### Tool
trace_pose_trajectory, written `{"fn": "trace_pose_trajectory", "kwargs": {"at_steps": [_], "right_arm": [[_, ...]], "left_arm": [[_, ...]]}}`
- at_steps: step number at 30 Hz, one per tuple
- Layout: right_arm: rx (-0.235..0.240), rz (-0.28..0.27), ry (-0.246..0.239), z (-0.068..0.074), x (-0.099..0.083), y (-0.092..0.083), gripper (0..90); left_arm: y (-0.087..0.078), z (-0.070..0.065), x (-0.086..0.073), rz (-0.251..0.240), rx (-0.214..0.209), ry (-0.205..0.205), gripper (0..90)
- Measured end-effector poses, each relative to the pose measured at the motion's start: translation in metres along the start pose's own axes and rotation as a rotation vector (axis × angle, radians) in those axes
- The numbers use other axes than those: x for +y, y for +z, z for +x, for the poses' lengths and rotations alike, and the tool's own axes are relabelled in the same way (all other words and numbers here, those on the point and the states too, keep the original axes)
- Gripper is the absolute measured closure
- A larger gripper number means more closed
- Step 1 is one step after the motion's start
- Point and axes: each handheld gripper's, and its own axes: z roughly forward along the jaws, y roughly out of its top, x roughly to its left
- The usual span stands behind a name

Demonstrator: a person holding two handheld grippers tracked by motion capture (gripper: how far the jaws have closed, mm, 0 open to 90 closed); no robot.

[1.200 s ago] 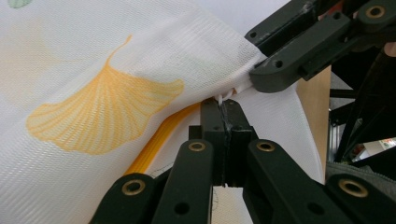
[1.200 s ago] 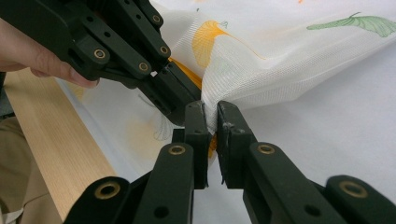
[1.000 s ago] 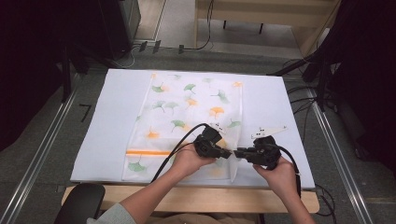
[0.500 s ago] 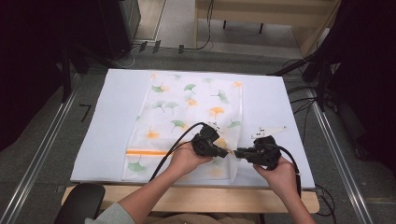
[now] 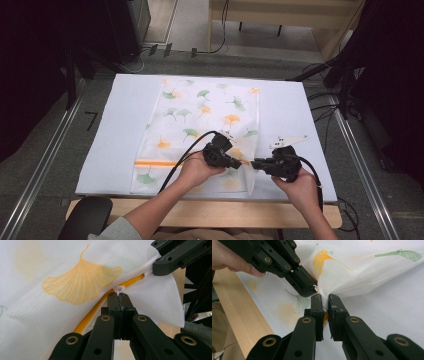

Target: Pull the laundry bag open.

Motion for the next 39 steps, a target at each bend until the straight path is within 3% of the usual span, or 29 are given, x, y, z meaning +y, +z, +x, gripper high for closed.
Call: {"fn": "trace_pose_trajectory", "kwargs": {"at_steps": [9, 39], "right_arm": [[-0.001, 0.0, 0.001, -0.001, 0.0, 0.0, 84.8], [-0.004, 0.008, 0.013, -0.003, -0.001, 0.001, 84.5]], "left_arm": [[-0.004, 0.0, -0.002, 0.01, 0.014, 0.022, 90.0], [-0.011, 0.013, -0.013, 0.007, 0.029, -0.008, 90.0]]}}
